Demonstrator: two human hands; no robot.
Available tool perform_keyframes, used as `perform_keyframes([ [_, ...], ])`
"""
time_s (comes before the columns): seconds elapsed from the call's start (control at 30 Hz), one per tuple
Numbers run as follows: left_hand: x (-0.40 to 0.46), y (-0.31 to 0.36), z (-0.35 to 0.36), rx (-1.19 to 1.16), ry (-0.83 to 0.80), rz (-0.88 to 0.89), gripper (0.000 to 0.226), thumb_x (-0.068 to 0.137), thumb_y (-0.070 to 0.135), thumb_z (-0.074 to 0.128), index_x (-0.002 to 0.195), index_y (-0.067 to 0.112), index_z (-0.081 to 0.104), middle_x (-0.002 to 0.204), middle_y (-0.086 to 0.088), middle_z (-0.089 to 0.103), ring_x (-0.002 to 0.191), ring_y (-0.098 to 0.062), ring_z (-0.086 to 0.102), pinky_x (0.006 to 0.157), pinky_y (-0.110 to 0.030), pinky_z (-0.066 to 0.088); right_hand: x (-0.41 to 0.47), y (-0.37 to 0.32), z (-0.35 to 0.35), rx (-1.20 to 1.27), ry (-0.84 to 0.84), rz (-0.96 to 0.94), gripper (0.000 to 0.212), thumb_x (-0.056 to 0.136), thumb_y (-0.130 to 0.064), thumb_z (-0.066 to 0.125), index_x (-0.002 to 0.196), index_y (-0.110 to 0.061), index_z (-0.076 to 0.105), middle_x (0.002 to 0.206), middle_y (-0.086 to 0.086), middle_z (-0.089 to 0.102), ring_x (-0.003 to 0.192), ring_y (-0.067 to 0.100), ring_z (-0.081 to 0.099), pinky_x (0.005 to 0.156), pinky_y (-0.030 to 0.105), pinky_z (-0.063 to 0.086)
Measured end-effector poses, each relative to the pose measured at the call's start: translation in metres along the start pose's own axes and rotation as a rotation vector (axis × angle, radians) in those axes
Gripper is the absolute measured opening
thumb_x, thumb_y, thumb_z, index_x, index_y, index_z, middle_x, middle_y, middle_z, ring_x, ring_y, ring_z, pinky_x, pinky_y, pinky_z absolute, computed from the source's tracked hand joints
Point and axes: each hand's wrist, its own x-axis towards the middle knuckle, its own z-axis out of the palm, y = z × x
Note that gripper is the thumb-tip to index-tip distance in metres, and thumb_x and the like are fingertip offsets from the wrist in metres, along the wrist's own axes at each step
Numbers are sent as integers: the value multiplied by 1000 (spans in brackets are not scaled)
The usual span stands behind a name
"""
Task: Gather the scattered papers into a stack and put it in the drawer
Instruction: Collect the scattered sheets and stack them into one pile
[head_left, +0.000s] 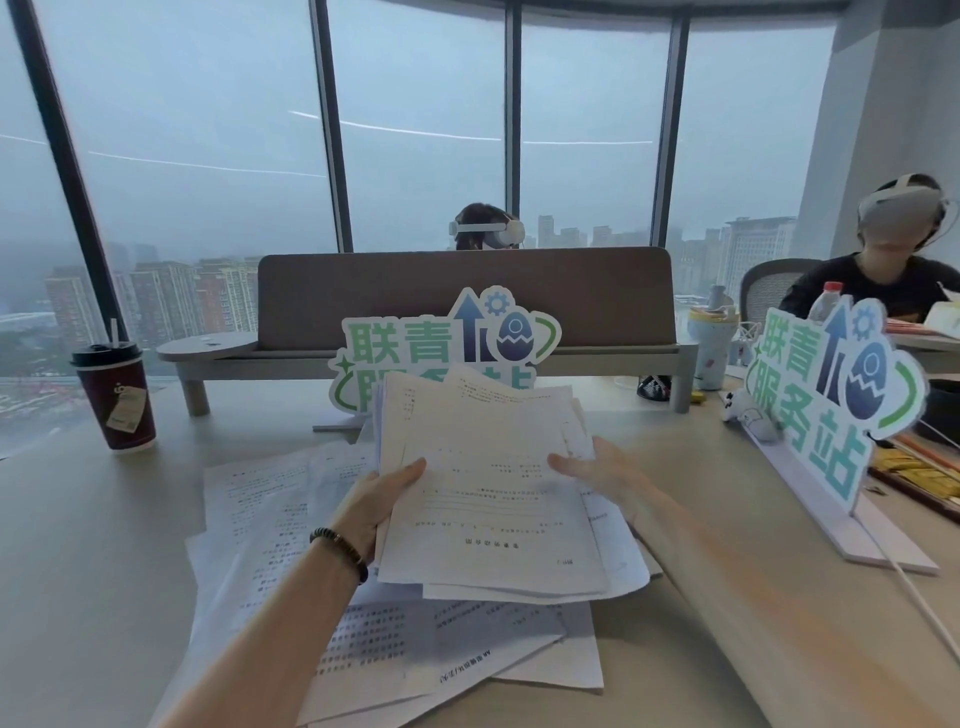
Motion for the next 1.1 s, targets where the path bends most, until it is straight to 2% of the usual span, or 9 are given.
perform_keyframes([
  [0.07, 0, 1, 1, 9, 9, -1, 27, 92, 26, 67, 111, 7, 68, 104, -19, 74, 94, -38, 71, 77, -47, 60, 1, 3, 1, 8, 18, -16, 44, 80, -14, 81, 119, -11, 60, 112, 3, 72, 100, 21, 68, 76, 31, 57],
  [0.17, 0, 4, 0, 53, 24, 15, 36, 93, 44, 62, 114, 16, 69, 107, -14, 75, 98, -36, 72, 82, -47, 58, 0, -3, -6, 2, 59, -2, 35, 86, -7, 75, 117, -13, 58, 108, 1, 70, 95, 17, 66, 68, 24, 50],
  [0.3, 5, 4, -7, 113, 40, 50, 66, 73, 64, 70, 124, 21, 66, 111, -8, 75, 100, -33, 72, 93, -52, 55, 2, -4, -22, -29, 53, 49, 28, 91, -9, 67, 119, -8, 63, 115, 7, 72, 98, 22, 68, 79, 32, 52],
  [0.43, -4, 4, 2, 78, 48, 39, 35, 92, 35, 66, 113, 8, 69, 99, -14, 76, 82, -31, 74, 65, -39, 61, 4, 0, -19, -10, 117, 59, 25, 93, -10, 63, 117, -2, 66, 115, 12, 71, 107, 31, 67, 96, 40, 51],
  [0.5, -5, 3, 4, 57, 33, 40, 33, 92, 29, 66, 115, 5, 68, 100, -16, 75, 79, -30, 73, 58, -36, 60, 5, 0, -14, 8, 135, 60, 26, 93, -14, 65, 116, 0, 66, 115, 13, 71, 106, 31, 67, 99, 42, 51],
  [0.67, -9, 4, 7, 41, 5, 53, 32, 93, 22, 65, 118, 2, 67, 100, -17, 75, 76, -28, 74, 57, -35, 61, 4, -3, -11, 19, 193, 65, 20, 93, -21, 66, 106, -6, 66, 101, 7, 69, 84, 21, 65, 68, 27, 49],
  [0.8, -10, 3, 9, 66, -17, 46, 33, 93, 20, 66, 119, 1, 66, 103, -18, 75, 78, -29, 74, 61, -36, 62, 3, -3, -10, 39, 212, 50, 20, 91, -16, 70, 106, -3, 68, 98, 9, 71, 73, 17, 65, 61, 25, 49],
  [1.0, -14, 4, 12, 102, -24, 46, 26, 92, 20, 67, 113, 5, 67, 89, -12, 75, 69, -25, 73, 52, -31, 59, -4, -8, -1, 41, 140, 3, 21, 91, -16, 70, 110, -6, 69, 102, 6, 72, 78, 12, 67, 55, 16, 48],
  [1.1, -12, 5, 11, 111, -29, 47, 31, 91, 28, 68, 114, 7, 67, 96, -13, 75, 78, -28, 73, 60, -35, 61, -5, -7, 1, 44, 178, 7, 21, 92, -14, 69, 110, -5, 69, 101, 8, 72, 77, 15, 67, 56, 21, 49],
])
